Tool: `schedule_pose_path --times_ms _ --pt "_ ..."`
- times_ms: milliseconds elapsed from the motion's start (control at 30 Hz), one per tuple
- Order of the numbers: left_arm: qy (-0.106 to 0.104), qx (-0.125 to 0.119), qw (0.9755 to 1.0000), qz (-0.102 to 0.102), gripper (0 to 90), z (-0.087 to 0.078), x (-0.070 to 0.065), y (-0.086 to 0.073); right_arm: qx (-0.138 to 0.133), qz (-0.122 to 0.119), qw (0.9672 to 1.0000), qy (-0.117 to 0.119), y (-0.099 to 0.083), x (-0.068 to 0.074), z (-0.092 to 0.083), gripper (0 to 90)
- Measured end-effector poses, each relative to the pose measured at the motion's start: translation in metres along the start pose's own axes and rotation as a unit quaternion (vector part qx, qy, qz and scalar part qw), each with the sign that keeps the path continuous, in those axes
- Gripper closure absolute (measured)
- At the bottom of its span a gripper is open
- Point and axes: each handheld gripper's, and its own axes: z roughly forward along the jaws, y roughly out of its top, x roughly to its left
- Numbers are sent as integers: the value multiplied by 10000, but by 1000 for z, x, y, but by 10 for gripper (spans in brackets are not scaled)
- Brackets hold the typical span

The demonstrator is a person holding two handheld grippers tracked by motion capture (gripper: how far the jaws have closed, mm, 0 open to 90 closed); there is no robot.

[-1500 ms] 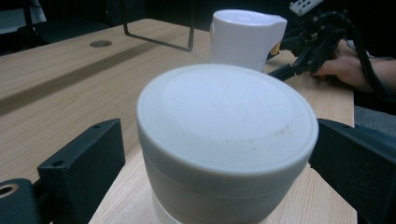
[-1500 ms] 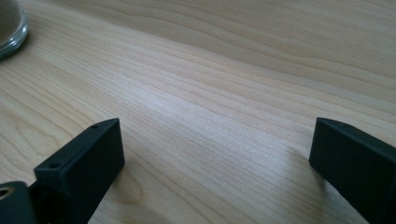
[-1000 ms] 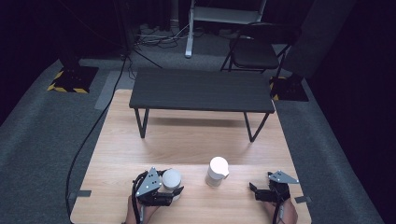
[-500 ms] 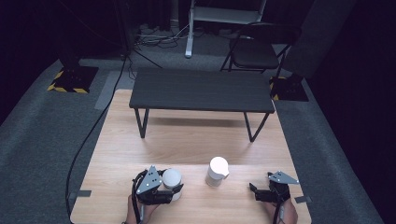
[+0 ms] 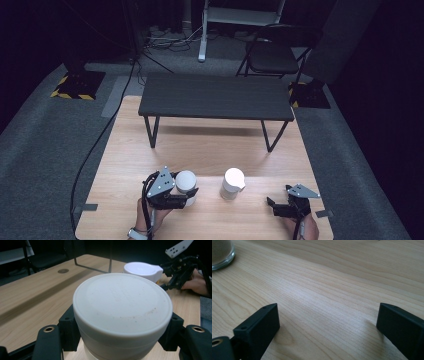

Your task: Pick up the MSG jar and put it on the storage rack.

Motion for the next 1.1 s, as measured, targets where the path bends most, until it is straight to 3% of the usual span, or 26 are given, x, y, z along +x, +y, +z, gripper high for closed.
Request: schedule_pose_path --times_ms 300,533,800,1000,1100 --pt "-70 -214 9997 -4 332 11 22 21 -65 -103 9999 -76 -2 4 0 44" --pt "5 -349 9993 106 333 20 40 45 -64 -60 9998 -194 -1 7 1 44" --pt "27 -623 9979 185 332 30 64 79 -98 -135 9995 -285 -2 12 1 44" --pt "63 -686 9968 393 332 38 80 120 -105 -157 9992 -345 -1 15 2 44" --pt "79 -716 9968 355 332 41 86 134 -105 -175 9991 -361 -1 15 2 44"
